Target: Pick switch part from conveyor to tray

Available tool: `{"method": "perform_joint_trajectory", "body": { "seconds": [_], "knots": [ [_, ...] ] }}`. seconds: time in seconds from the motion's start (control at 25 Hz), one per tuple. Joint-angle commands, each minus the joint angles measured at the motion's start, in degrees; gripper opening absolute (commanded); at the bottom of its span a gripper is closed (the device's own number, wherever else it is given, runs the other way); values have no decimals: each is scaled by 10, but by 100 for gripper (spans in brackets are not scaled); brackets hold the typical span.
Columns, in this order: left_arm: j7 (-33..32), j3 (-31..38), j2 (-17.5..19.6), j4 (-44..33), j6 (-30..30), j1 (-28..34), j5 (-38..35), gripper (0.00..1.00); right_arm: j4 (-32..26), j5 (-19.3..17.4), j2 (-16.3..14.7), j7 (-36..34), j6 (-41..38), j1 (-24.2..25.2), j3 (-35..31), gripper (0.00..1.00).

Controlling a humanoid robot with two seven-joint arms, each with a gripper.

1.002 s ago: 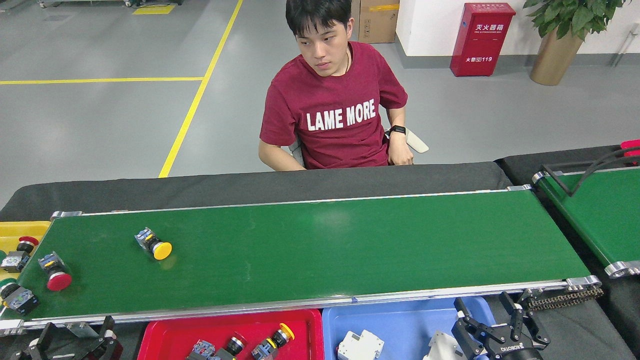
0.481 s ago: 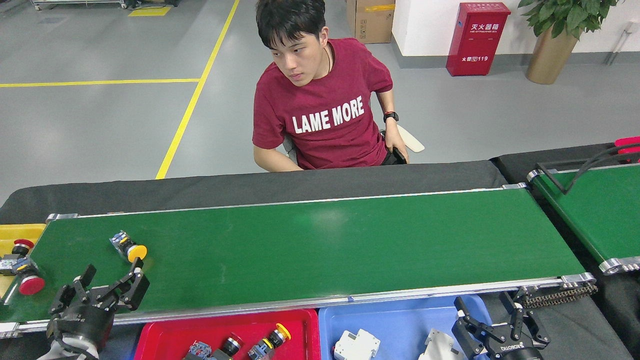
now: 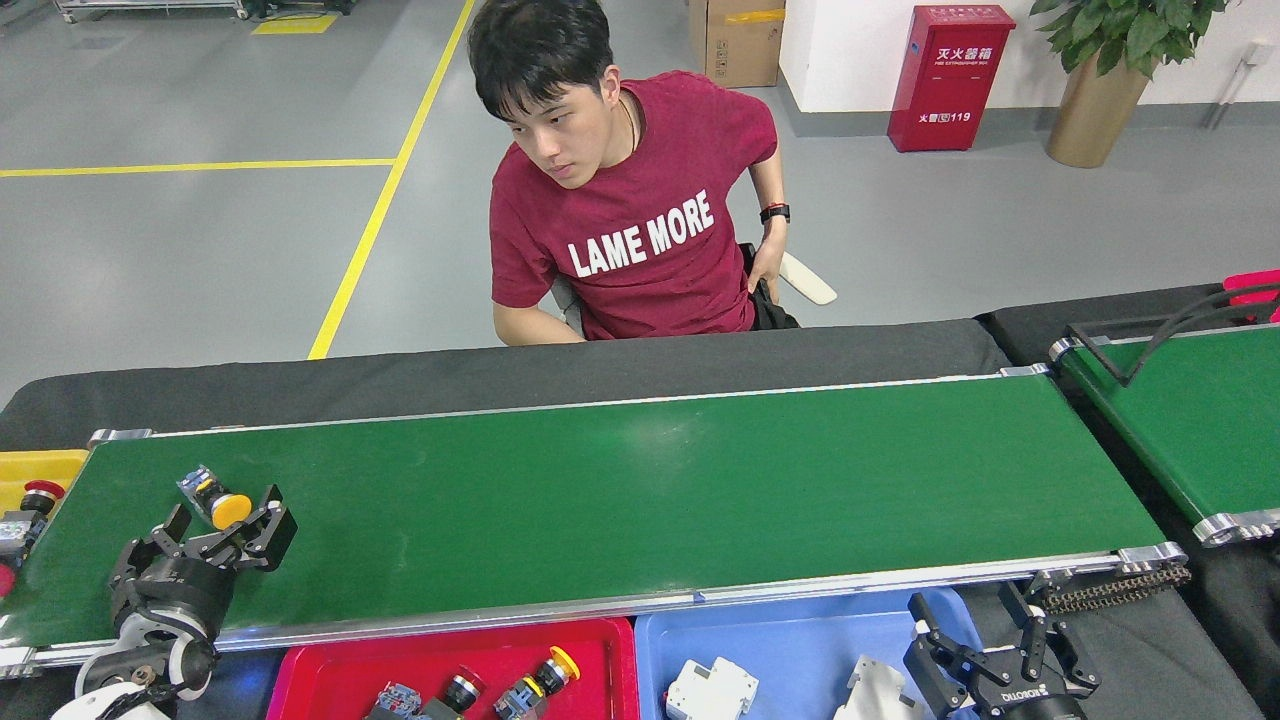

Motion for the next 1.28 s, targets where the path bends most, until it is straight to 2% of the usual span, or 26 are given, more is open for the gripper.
{"method": "perform_joint_trajectory", "body": {
  "seconds": [0.0,0.08,0.16,0.24,0.28,0.32,0.4,0.48,0.6,0.76,0.84,0.96,1.0,1.04,1.08,1.12,1.16,1.24],
  "knots": [
    [23,-16,21,40,38,-36,-12,99,-6,0,-5,-5,1,-6,-3,96],
    [63,-38,37,109,76,-69,-15,96,-5,-1,-5,-5,1,-7,-2,96],
    [94,-65,49,169,102,-98,-16,86,-5,-1,-5,-6,1,-7,-2,96],
    [130,-86,57,212,109,-117,-14,66,-5,-1,-5,-5,1,-7,-2,96],
    [153,-87,57,229,106,-119,-11,45,-5,-1,-5,-6,1,-7,-2,96],
    [171,-87,58,235,103,-119,-10,31,-5,0,-5,-6,1,-7,-2,96],
    [194,-87,59,235,84,-116,-8,16,-6,0,-5,-5,1,-6,-2,96],
    [218,-87,60,229,62,-112,-1,9,-7,0,-5,-5,1,-6,-2,96],
    [226,-90,55,183,44,-84,-1,7,-7,-1,-5,-5,1,-6,-2,96],
    [223,-89,45,45,-4,7,0,5,-10,-1,-5,-5,2,-6,-3,96],
    [218,-91,33,-64,-55,75,5,6,-15,-1,-5,-2,11,-6,-3,96],
    [195,-90,35,-232,-205,197,4,14,-32,-2,-5,4,24,-6,-3,96],
    [184,-89,34,-281,-268,242,7,27,-40,-2,-5,11,31,-6,-3,96],
    [174,-83,33,-324,-317,278,7,47,-46,-2,-5,20,40,-7,-4,96],
    [168,-80,31,-353,-345,306,8,65,-53,-2,-5,30,46,-7,-4,96],
    [166,-80,26,-369,-347,323,7,86,-59,-2,-5,37,49,-7,-5,96],
    [166,-79,13,-383,-345,340,7,100,-65,-2,-5,39,52,-7,-7,96],
    [166,-78,-12,-397,-348,363,7,100,-68,-2,-4,38,53,-6,-16,97]
  ]
}}
